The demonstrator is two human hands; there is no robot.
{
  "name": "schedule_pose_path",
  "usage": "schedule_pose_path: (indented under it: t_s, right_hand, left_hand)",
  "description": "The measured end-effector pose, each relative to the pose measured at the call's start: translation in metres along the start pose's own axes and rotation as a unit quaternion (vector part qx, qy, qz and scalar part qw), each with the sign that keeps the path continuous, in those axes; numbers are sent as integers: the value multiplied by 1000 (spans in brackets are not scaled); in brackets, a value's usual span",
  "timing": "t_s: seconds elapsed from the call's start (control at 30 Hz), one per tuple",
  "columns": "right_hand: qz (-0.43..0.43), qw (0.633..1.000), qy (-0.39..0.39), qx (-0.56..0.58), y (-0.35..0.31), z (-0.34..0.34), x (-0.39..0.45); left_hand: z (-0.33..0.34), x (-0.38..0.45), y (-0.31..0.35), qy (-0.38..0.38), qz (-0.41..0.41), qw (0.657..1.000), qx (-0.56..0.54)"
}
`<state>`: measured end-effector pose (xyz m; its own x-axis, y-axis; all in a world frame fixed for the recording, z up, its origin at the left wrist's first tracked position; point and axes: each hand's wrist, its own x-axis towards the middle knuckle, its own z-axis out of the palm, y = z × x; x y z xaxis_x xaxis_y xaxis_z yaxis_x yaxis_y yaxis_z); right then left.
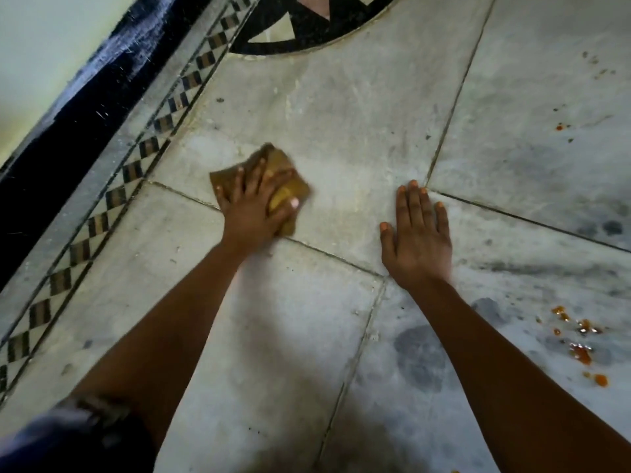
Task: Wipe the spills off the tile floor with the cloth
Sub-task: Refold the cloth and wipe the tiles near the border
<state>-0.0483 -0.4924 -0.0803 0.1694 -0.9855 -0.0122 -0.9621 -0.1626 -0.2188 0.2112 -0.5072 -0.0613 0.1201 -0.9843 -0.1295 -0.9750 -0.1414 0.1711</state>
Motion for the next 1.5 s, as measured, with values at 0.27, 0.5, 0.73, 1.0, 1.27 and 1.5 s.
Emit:
schedule_pose_path:
  t_s: [0.27,0.5,0.73,1.0,1.27,1.5]
  right_hand:
    - [-4,1000,8,3,-1,-2,1]
    - [-6,1000,6,-1,1,0,1]
    - [0,1000,11,0,-1,4,-1]
    - [-6,1000,6,-3,-1,0,2]
    - [-4,1000,7,10,2,0,-1]
    - [-14,1000,-17,3,0,-4,1]
  left_hand:
    - [2,57,88,-11,7,1000,-16]
    - [15,-35,39,-4,184,982,31]
    - [-4,19,-9,-15,42,999,23]
    - [4,27,68,-34,108,992,49]
    - [-6,-16,-22,0,102,992,79]
    - [-26,48,2,0,78,996,41]
